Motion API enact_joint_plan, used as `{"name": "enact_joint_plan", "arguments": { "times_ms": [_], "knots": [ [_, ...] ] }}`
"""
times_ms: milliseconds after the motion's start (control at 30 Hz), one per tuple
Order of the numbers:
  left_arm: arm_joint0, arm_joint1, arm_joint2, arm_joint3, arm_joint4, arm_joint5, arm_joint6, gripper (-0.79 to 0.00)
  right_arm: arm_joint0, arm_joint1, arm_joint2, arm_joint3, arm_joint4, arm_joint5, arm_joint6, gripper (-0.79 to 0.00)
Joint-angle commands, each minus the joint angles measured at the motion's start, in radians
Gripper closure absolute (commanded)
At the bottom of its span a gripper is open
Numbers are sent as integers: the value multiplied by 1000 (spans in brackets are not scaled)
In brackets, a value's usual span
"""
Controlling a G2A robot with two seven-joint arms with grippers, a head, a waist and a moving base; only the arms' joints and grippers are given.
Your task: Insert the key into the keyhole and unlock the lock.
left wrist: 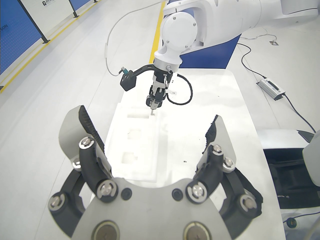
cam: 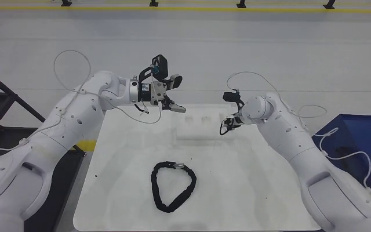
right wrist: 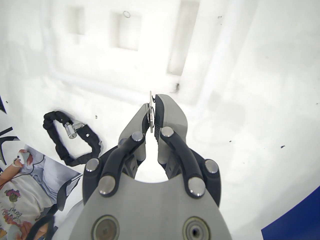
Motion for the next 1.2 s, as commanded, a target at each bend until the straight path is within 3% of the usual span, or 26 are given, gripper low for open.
{"name": "enact_joint_plan", "arguments": {
  "times_ms": [0, 267, 400, 500, 800, 1167],
  "knots": [
    [0, 0, 0, 0, 0, 0, 0, -785, -26, 23, 31, -85, -11, 15, 24, 0],
    [0, 0, 0, 0, 0, 0, 0, -785, -227, 138, 239, -536, -86, 98, 147, 0],
    [0, 0, 0, 0, 0, 0, 0, -785, -359, 181, 375, -725, -75, 66, 112, 0],
    [0, 0, 0, 0, 0, 0, 0, -785, -457, 202, 478, -830, 18, -20, 92, 0],
    [0, 0, 0, 0, 0, 0, 0, -785, -627, 236, 697, -853, 358, -300, 79, 0],
    [0, 0, 0, 0, 0, 0, 0, -785, -689, 248, 774, -817, 453, -359, 15, 0]
  ]
}}
